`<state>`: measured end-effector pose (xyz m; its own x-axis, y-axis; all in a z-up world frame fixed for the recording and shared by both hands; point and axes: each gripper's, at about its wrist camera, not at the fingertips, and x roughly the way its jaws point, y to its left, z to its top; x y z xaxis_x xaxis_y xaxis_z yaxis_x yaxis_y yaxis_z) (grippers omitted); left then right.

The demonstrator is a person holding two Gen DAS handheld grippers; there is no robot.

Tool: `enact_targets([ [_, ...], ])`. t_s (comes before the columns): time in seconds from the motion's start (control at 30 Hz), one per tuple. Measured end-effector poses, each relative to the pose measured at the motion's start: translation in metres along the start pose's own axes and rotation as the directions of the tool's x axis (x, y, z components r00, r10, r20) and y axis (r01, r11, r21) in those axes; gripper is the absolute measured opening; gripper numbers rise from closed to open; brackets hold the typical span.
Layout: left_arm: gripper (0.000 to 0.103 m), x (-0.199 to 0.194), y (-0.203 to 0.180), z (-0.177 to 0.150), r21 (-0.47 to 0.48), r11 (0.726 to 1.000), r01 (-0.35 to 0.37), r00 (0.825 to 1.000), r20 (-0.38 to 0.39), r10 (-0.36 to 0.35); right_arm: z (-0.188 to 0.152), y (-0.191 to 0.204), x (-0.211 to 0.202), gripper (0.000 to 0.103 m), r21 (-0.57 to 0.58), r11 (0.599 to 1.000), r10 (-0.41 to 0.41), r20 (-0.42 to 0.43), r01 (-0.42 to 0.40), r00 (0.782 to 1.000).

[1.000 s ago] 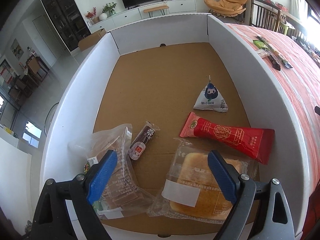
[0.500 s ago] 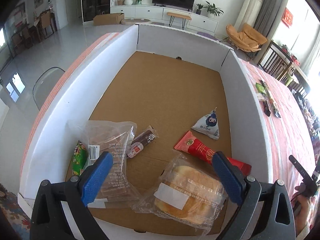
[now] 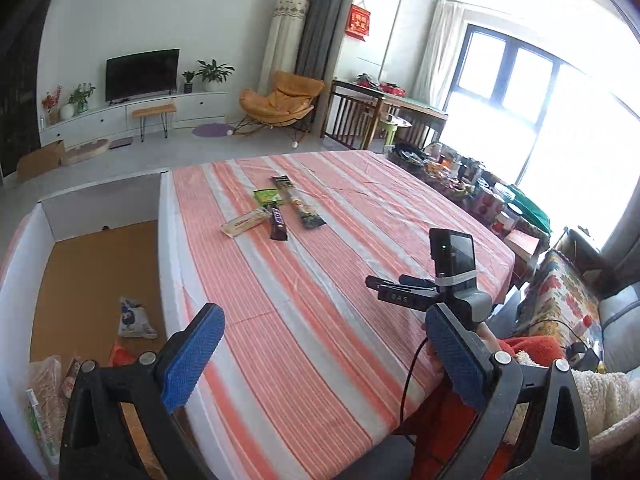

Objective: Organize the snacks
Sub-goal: 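Move the left tool over the table toward the remaining snacks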

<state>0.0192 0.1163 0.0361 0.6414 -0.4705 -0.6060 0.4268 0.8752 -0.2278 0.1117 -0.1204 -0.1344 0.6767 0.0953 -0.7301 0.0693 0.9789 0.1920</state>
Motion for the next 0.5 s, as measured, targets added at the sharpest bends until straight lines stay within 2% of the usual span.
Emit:
enact_targets([
  [0.07,0.1,0.023,-0.023,-0.002,0.033,0.996,0.077,0.996,-0.043,-0.076,0.0,-0.004,-0.001,0.078,0.021,1.0,0.001,0.006,-0.001,1.0],
  [0.2,0.1,0.065,-0.053,-0.013,0.066,0.988,0.137,0.985,-0.116,-0.129,0.002,-0.014,-0.005,0.078,0.073,0.997,-0.004,0.024,0.002,1.0],
  [0.3,0.1,0.083,-0.068,-0.028,0.104,0.978,0.183,0.97,-0.181,-0.163,0.003,-0.023,-0.008,0.078,0.119,0.993,-0.006,0.034,0.002,0.999],
  [0.4,0.1,0.095,-0.082,-0.047,0.184,0.959,0.214,0.951,-0.264,-0.162,0.004,-0.031,-0.008,0.078,0.164,0.986,0.003,0.033,-0.008,0.999],
  [0.5,0.1,0.099,-0.084,-0.063,0.271,0.942,0.195,0.946,-0.306,-0.108,0.004,-0.035,-0.005,0.078,0.19,0.982,0.016,0.023,-0.02,1.0],
])
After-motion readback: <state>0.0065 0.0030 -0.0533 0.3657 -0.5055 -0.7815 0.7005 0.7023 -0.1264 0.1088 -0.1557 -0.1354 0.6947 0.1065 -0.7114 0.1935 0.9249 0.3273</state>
